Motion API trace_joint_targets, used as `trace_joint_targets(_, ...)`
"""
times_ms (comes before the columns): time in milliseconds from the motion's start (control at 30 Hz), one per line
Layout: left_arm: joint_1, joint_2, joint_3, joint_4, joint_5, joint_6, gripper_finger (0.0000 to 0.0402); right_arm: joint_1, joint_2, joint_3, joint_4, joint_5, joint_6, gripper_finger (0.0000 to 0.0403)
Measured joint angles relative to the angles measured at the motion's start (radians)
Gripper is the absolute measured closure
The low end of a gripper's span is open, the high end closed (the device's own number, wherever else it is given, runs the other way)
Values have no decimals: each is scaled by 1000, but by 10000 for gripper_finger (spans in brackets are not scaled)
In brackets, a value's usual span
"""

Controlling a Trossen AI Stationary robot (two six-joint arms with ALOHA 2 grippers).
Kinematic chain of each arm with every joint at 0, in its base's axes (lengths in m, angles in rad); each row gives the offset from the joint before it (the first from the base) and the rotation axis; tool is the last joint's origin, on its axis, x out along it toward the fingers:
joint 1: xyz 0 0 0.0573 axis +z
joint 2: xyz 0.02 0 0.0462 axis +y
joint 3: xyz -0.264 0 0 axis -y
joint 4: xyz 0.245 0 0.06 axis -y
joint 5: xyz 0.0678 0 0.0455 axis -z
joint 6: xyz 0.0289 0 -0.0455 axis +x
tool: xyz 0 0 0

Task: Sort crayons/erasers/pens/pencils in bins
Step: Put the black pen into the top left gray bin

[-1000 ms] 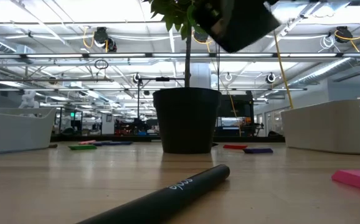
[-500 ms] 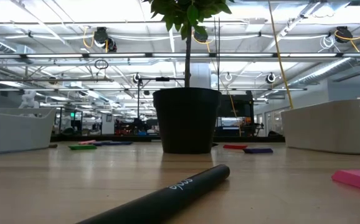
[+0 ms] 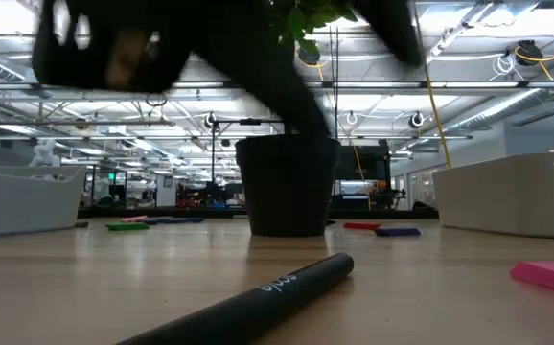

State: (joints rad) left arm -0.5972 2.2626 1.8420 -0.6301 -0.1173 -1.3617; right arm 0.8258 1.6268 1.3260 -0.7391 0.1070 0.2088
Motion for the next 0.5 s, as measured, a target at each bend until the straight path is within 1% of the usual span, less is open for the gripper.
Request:
trace_joint_targets(133,33,22,-2,-64,10,6,270,21,0,-18,2,0,44,193)
trace_joint_targets(233,44,22,-2,-86,-34,4,269,24,0,-27,1,-2,70,193)
trace_joint_targets(367,37,22,0,-55,-65,-52,270,22,0,-40,8,-2,94,193)
trace_joint_targets(433,22,24,38,-43,-88,-77,277,21,0,-47,7,-1,105,193)
trace_joint_targets(500,5,25,100,-42,-135,-87,289,20,0,-55,11,-1,119,193)
